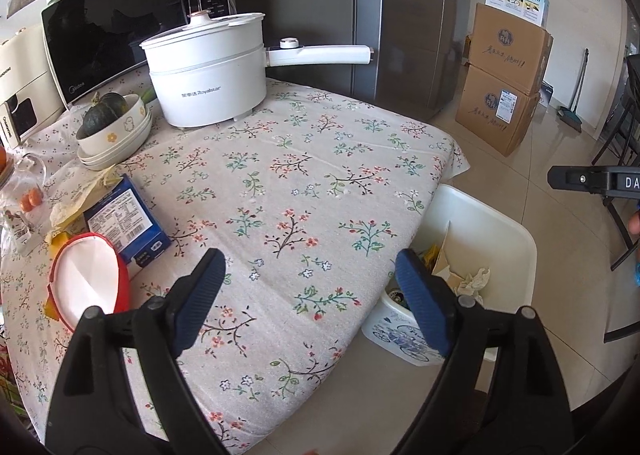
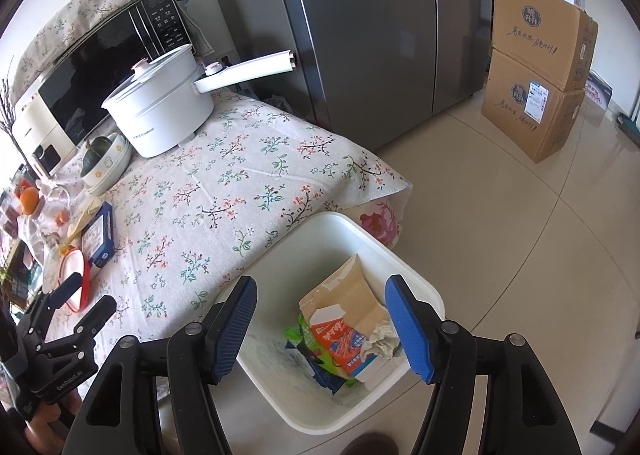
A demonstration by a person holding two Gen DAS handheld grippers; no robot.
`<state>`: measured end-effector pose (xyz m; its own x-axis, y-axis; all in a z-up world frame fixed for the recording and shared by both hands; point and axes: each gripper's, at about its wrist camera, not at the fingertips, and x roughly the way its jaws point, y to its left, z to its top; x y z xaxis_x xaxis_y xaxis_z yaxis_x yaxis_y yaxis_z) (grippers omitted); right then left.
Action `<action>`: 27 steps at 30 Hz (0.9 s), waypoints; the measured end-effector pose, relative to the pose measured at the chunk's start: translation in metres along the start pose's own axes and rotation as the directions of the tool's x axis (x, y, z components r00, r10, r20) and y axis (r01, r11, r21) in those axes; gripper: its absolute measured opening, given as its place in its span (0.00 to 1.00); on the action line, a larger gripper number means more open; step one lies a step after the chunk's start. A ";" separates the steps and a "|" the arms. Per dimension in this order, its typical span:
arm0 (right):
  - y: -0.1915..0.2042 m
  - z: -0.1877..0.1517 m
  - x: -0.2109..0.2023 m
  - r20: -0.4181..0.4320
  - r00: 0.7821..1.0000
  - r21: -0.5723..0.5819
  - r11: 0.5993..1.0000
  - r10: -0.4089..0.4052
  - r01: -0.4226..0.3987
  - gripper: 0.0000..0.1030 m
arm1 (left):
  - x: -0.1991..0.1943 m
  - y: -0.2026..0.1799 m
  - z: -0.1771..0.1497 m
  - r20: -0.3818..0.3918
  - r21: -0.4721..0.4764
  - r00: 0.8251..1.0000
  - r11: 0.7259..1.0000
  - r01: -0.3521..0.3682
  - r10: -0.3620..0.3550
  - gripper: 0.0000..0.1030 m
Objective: Collect trash
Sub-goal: 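Move both grippers back over the table toward the red-rimmed paper lid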
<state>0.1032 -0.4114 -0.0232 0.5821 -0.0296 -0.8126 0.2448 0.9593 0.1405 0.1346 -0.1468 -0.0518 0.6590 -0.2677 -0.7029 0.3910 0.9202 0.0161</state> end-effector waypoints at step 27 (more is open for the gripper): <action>0.129 0.020 0.038 0.001 0.995 -0.140 0.985 0.104 -0.103 0.75 | -0.025 0.134 -0.015 -0.022 -0.187 0.985 0.967 -0.171 0.170 0.90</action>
<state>0.1725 -0.2942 -0.0248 0.6047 0.0701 -0.7933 0.0724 0.9872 0.1424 0.1610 -0.0131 -0.0428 0.7013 -0.1007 -0.7057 0.1451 0.9894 0.0030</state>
